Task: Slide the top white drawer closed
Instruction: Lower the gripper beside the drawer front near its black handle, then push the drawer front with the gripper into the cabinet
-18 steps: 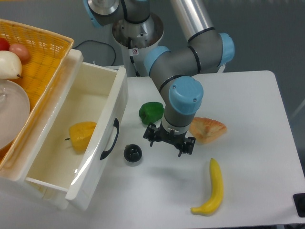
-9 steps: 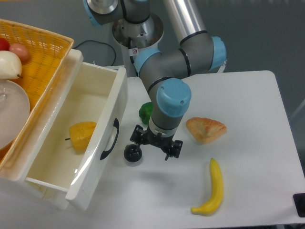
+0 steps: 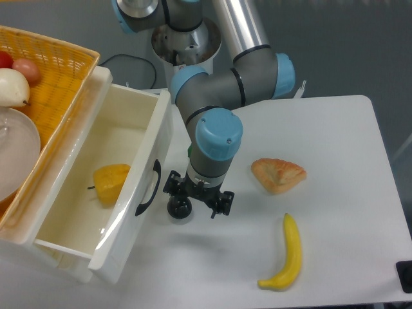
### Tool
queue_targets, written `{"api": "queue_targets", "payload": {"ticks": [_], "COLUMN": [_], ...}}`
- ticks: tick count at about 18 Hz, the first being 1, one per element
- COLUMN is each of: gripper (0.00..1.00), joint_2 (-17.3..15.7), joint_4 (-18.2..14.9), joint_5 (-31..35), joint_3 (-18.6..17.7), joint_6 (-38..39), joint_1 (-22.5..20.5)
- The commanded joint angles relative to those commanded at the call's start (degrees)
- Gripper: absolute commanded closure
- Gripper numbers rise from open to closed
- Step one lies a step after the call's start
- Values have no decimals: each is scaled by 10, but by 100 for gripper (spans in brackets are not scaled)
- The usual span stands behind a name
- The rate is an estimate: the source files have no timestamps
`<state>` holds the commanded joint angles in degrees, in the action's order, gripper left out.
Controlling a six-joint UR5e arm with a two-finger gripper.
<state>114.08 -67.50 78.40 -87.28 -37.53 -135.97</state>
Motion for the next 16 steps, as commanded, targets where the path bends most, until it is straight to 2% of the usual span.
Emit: {"api": "queue_targets", "payload": {"ticks": [16], "gripper": [0], "joint_2": [-9], "joint_4": [0], "joint_5": [2], "joint_3": [0], "joint_6": [1], "joint_1": [24]}}
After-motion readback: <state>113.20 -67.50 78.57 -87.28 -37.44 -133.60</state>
